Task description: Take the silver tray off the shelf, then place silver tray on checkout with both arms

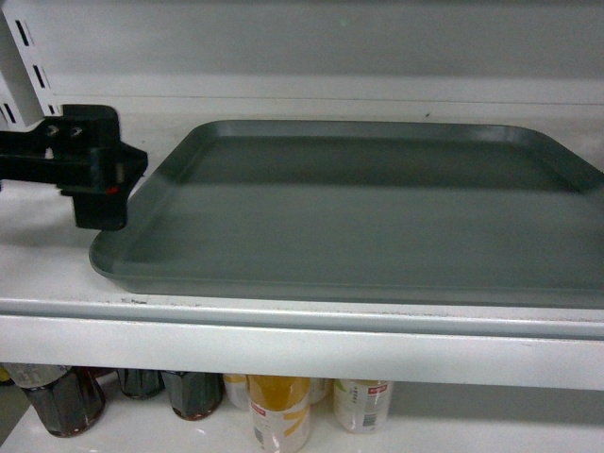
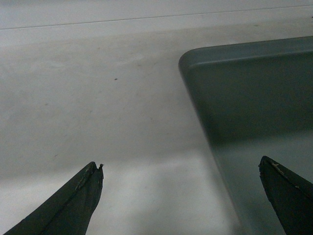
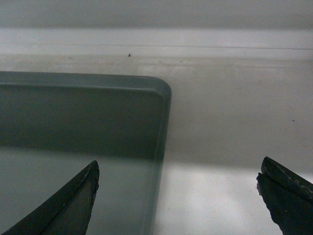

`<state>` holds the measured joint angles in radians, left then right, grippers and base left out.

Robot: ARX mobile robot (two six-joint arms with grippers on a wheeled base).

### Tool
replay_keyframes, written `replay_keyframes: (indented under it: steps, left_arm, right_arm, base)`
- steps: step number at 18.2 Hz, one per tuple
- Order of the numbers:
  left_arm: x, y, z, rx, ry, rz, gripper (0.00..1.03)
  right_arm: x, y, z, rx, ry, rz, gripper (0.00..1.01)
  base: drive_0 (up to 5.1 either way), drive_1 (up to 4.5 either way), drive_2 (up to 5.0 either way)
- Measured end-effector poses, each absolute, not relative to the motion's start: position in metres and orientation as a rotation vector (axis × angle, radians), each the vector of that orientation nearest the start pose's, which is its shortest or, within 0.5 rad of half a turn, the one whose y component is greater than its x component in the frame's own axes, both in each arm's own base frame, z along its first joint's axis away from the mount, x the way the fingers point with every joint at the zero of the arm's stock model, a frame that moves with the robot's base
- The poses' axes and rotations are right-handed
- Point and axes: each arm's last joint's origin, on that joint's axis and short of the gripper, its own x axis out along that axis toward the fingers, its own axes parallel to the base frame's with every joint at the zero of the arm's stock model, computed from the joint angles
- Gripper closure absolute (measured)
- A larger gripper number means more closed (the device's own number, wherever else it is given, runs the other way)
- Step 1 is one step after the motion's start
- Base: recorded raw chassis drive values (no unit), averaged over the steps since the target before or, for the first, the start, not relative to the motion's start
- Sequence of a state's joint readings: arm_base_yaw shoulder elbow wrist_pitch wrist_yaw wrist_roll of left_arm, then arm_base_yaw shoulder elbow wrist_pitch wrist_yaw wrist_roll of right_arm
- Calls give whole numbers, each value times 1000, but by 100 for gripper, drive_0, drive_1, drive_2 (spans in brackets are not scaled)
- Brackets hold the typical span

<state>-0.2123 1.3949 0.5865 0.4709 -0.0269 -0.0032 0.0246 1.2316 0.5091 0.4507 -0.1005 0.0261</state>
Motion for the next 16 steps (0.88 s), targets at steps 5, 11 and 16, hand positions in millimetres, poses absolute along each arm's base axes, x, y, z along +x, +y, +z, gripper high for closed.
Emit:
replay_keyframes:
  steps: [5, 11, 16]
  left_arm:
    - [303, -74, 198, 1, 392, -188, 5]
    - [321, -82, 196, -43, 441, -167, 5]
    - [329, -85, 186, -53, 458, -150, 5]
  right_arm:
    - [275, 18, 203, 8, 371, 103, 3]
    - [297, 27, 203, 15, 466, 65, 3]
    - [308, 30, 199, 40, 519, -2, 3]
  base:
    - [0, 0, 0]
    - [0, 0, 0]
    - [0, 0, 0]
